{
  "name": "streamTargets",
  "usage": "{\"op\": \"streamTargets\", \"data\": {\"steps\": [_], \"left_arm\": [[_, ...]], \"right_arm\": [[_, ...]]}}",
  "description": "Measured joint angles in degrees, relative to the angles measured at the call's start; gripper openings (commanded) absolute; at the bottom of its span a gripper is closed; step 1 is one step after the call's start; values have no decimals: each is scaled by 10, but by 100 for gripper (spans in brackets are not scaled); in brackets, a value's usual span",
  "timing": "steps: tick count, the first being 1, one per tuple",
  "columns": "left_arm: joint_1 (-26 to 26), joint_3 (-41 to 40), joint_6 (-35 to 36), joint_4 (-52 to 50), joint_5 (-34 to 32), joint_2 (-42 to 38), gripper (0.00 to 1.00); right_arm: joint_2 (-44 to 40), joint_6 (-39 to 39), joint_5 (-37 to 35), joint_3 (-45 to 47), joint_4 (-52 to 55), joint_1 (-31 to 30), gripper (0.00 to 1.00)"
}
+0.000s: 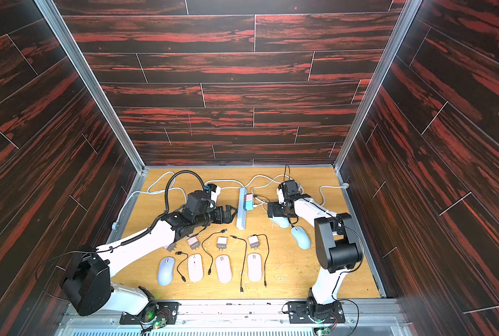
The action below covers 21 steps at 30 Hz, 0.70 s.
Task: Unplug the wireless mouse
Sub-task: Pick up the mouse from the center of the board.
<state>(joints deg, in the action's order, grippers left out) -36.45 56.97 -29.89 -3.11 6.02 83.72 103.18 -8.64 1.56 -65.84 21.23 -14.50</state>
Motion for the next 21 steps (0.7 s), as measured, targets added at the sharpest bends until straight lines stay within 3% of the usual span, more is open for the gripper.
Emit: {"op": "streamTargets", "data": {"steps": [11,21], "left_arm": [[43,-8,-49,31,35,3,100],[59,-9,-64,40,49,12,99]], "right_arm": [[1,17,58,22,14,-6,83],[-4,35,28,46,13,-57,74]]}}
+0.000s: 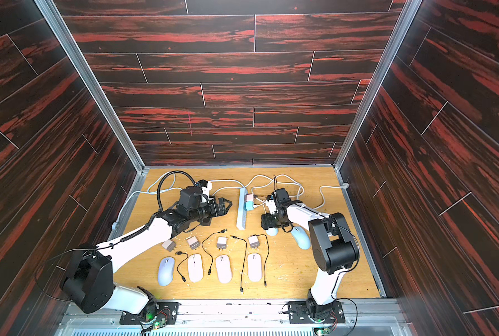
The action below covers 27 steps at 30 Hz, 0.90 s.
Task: Unplug the wireless mouse
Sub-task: Pick up the mouse from the center of the board.
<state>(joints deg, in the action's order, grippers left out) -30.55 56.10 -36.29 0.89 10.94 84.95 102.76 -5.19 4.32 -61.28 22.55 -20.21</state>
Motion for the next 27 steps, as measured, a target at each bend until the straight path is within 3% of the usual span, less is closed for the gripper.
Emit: {"op": "streamTargets", "data": {"steps": [16,23,27], "left_arm": [[1,0,-19,0,-22,12,100],[24,-14,-91,30,-52,15,100],[35,-15,-132,66,-34,41,99]], "right_arm": [[12,28,-70,-6,2,-24,64],[13,24,-80,-6,1,-30,49],[3,11,-76,4,-5,-30,33]]}}
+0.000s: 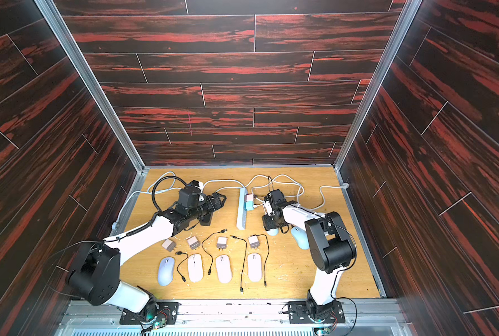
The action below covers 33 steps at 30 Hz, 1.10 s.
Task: Unplug the wireless mouse
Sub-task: Pick up the mouse from the center of the board.
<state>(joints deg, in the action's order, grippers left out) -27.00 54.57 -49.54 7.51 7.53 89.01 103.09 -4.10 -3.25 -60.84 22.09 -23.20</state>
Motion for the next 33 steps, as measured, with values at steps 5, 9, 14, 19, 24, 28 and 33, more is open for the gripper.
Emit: {"op": "streamTargets", "data": {"steps": [5,9,14,19,24,28,33], "left_arm": [[-2,0,-54,67,53,45,97],[-17,1,-77,91,71,57,94],[-54,18,-87,106,81,68,86],[-82,45,-88,110,89,92,80],[-97,72,-90,113,100,118,74],[-103,96,-88,100,106,142,69],[-110,138,-78,64,117,180,64]], "right_arm": [[-73,-28,16,52,-12,0,23],[-146,-43,33,87,-36,0,17],[-203,-47,71,129,-71,-1,10],[-228,-46,104,157,-89,-9,6],[-247,-43,127,163,-103,-19,4],[-254,-42,132,165,-115,-23,4],[-261,-43,132,176,-119,-28,3]]}}
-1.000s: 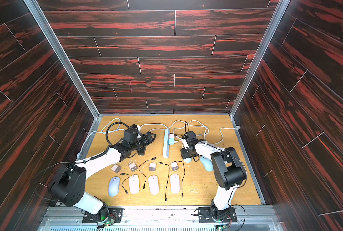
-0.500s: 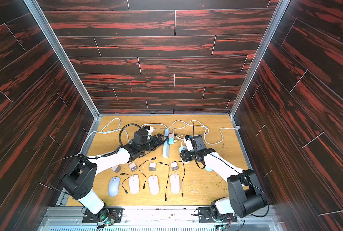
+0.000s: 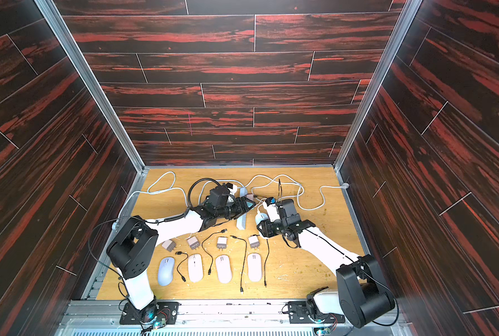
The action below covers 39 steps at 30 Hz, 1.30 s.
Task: Unplug the wireless mouse
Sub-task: Remove the power cord from the mouse.
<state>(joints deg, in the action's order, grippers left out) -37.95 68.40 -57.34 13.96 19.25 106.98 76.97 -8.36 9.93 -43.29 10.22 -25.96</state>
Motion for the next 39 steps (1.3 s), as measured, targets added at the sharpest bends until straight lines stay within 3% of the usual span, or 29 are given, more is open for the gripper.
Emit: {"op": "streamTargets", "data": {"steps": [12,30,36,39], "left_arm": [[-3,83,34,-70,15,63,42],[-3,105,49,-88,44,81,9],[-3,105,50,-88,48,83,0],[-4,105,51,-88,48,83,0]], "right_arm": [[-2,-2,-1,2,0,-7,2],[-2,-2,-3,2,3,-8,2],[-2,-2,-4,2,6,-8,1],[-2,-2,-5,2,7,-8,1]]}}
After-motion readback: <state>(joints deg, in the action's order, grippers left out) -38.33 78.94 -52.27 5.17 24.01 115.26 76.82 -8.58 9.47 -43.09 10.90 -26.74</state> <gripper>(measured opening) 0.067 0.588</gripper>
